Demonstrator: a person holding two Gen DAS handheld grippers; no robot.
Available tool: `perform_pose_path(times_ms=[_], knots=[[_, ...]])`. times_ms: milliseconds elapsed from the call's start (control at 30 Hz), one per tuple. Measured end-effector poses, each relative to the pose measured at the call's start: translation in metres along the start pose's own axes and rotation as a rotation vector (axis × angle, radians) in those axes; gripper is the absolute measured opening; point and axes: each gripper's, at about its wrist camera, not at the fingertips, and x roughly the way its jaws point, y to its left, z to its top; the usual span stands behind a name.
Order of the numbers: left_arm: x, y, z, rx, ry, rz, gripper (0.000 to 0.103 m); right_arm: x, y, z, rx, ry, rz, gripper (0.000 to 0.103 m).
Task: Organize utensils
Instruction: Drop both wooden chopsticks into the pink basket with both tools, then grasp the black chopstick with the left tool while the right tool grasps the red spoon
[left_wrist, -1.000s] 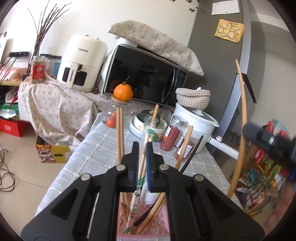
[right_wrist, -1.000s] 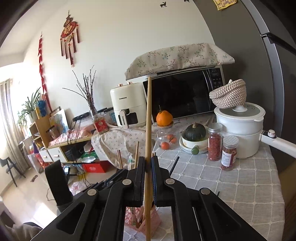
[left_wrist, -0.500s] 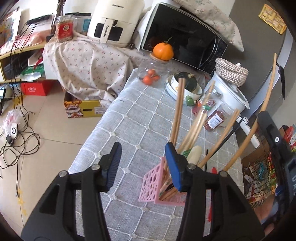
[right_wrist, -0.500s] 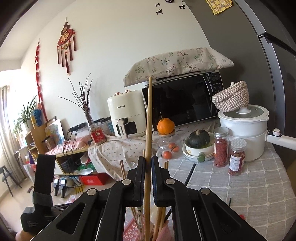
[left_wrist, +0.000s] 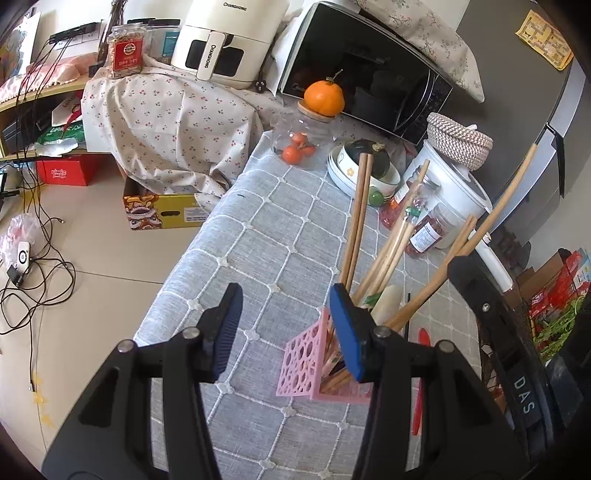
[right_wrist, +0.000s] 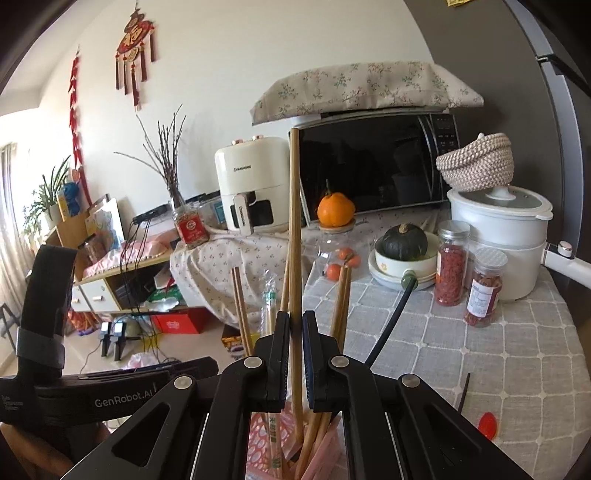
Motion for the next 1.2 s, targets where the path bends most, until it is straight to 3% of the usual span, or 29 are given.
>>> perform_pose_path(times_ms=[100,333,467,600,767,1067,1200], knots=[[-0.001,-0.001,0.0,-0.005,0.002,-0.005,0.051,0.001,-0.002,0.004,0.002,0.062,0.001,0.017],[-0.009,-0.015,-0.004,0.025,-0.003,-0.003,0.051,-0.024,-0.023,0.017,0.055,0.055,-0.042,0.02],[-0.018,-0.031,-0.011,0.077,-0.009,-0.01,0.05,-0.044,-0.049,0.027,0.13,0.056,-0.071,0.025],[-0.022,-0.053,-0.02,0.132,0.008,-0.031,0.051,-0.067,-0.081,0.028,0.194,0.086,-0.135,0.041],[-0.024,-0.089,-0.034,0.227,0.008,-0.059,0.051,-0.082,-0.127,0.02,0.283,0.149,-0.21,0.041],[0.014,-0.137,-0.066,0.382,0.172,-0.091,0.054,-0.085,-0.168,-0.006,0.346,0.3,-0.286,0.043],[0.026,-0.144,-0.078,0.397,0.235,-0.11,0.054,-0.075,-0.171,-0.014,0.348,0.36,-0.291,0.047]])
